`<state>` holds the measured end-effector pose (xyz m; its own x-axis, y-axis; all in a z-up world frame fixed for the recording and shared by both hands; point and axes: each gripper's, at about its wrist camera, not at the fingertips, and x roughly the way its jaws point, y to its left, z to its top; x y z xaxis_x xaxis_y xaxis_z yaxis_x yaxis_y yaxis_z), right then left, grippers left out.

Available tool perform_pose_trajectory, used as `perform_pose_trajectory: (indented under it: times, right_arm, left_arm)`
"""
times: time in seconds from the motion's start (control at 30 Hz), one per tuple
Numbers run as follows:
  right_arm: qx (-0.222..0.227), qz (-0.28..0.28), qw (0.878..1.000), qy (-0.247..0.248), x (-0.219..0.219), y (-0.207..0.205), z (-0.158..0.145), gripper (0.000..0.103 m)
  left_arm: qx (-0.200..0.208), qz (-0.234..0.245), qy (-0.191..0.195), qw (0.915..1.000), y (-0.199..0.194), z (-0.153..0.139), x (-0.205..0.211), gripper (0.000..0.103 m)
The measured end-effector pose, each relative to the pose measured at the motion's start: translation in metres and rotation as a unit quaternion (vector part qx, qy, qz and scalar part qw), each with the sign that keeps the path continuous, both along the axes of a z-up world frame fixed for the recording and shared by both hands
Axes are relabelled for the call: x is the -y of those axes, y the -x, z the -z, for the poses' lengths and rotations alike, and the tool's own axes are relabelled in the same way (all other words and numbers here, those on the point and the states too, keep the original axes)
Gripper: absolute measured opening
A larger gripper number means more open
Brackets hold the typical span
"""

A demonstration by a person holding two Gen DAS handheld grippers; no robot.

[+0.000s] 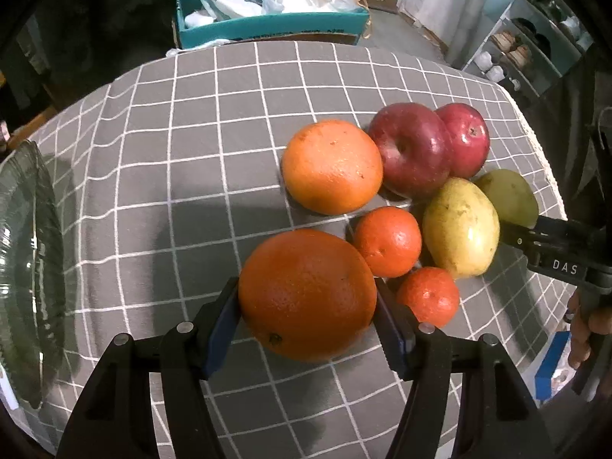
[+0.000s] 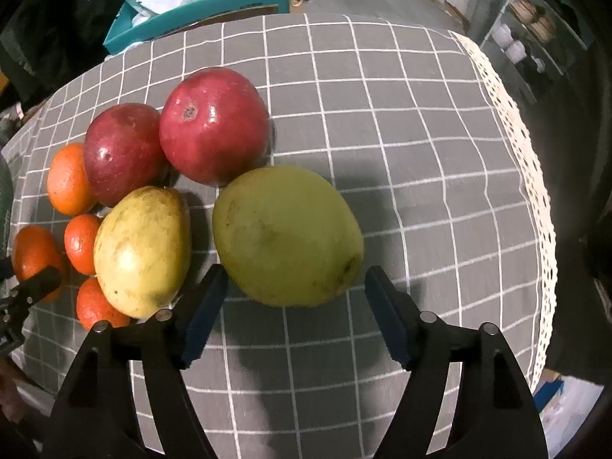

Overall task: Organize fruits
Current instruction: 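Lift the green fruit with the right tool while the left tool lifts the orange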

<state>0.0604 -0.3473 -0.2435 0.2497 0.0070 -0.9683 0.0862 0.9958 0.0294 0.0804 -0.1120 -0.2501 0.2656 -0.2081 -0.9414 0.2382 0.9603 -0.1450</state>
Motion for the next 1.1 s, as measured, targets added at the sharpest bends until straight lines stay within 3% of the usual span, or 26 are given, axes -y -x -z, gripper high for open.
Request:
perform_pose_trajectory:
  times: [0.63, 1.1]
  right_arm:
    - [-0.004, -0.022, 1.000, 0.001, -0.013, -0.044, 0.029, 0.076]
    - [0.013, -0.008, 1.000, 0.018, -0.010, -0.027, 0.023, 0.075]
  left_arm:
    - [0.007, -0.010, -0.017, 0.9998, -0.012, 0.000, -0.009, 0.067]
    - [0.021, -0.013, -0.019, 0.9995, -0.010, -0.011, -0.010, 0.067]
